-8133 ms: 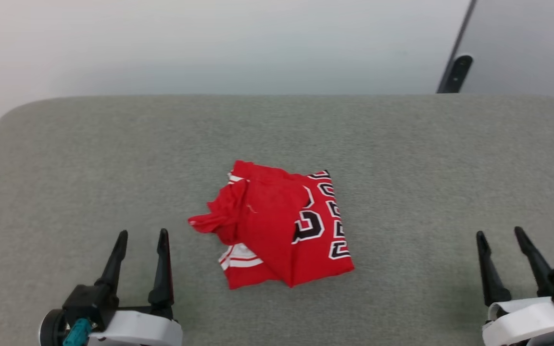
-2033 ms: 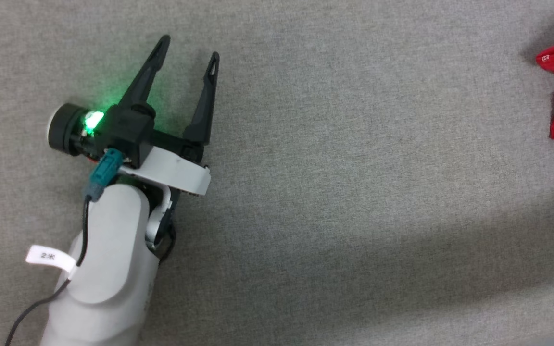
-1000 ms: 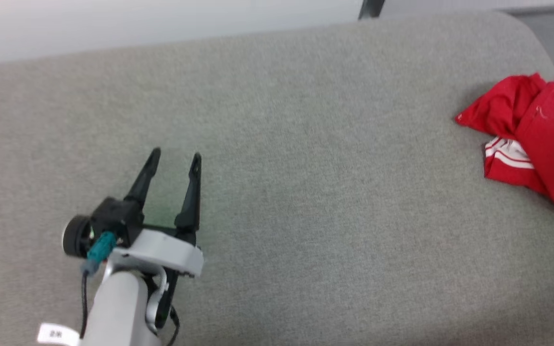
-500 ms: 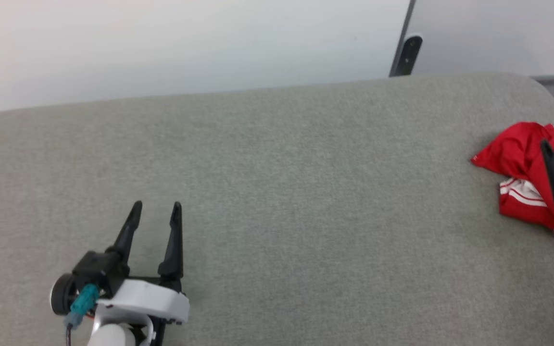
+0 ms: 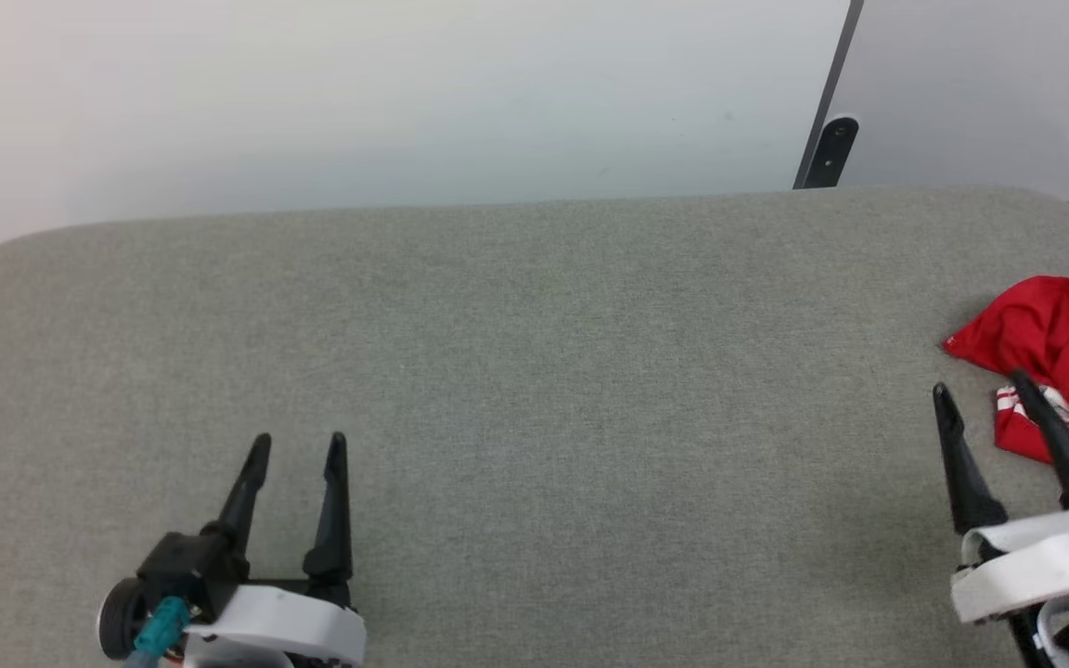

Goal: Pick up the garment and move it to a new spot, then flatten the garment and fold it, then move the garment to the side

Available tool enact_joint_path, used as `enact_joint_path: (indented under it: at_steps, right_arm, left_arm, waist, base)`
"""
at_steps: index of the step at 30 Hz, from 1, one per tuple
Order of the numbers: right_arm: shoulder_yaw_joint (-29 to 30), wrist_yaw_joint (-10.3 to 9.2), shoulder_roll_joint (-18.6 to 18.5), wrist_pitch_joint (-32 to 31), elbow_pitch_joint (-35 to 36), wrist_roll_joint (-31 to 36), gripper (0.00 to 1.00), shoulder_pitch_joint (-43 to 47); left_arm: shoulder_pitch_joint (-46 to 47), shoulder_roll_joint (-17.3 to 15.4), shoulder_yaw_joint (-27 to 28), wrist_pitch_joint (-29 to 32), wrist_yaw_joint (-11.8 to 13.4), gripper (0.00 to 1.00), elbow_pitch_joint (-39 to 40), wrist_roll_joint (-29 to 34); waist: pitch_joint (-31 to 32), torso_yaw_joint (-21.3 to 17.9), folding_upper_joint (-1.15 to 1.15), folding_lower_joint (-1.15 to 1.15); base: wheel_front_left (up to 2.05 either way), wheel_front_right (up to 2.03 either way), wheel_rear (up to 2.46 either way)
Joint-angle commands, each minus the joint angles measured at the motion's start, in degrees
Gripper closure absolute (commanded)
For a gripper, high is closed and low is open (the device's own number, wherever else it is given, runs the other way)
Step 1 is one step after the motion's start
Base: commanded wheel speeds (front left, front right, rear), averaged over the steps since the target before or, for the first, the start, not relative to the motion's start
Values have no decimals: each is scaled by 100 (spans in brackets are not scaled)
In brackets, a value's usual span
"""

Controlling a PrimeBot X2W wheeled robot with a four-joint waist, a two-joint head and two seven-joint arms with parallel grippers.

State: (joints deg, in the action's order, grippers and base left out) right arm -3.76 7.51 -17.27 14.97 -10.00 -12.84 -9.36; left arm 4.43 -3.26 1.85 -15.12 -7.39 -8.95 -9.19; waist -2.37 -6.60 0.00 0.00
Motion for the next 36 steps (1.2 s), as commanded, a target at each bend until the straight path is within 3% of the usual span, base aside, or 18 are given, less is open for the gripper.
enact_joint_path:
  at_steps: [1,7,36]
  right_arm:
    - [98,-5,101,24,39,55,0,114]
    - [342,-5,451,24,109,170,0,400]
    - [488,-5,463,25,78,308,0,365]
  left_arm:
    - [-61,14,-15,4,-11,0,21,43]
    - [-152,26,-103,4,-12,0,81,205]
    - [-87,16,-2,4,2,0,-36,513]
  waist:
    - [10,14,0,0]
    - [35,22,0,0]
    - [60,0,0,0]
  base:
    - [0,0,0]
    - [0,0,0]
    - [0,0,0]
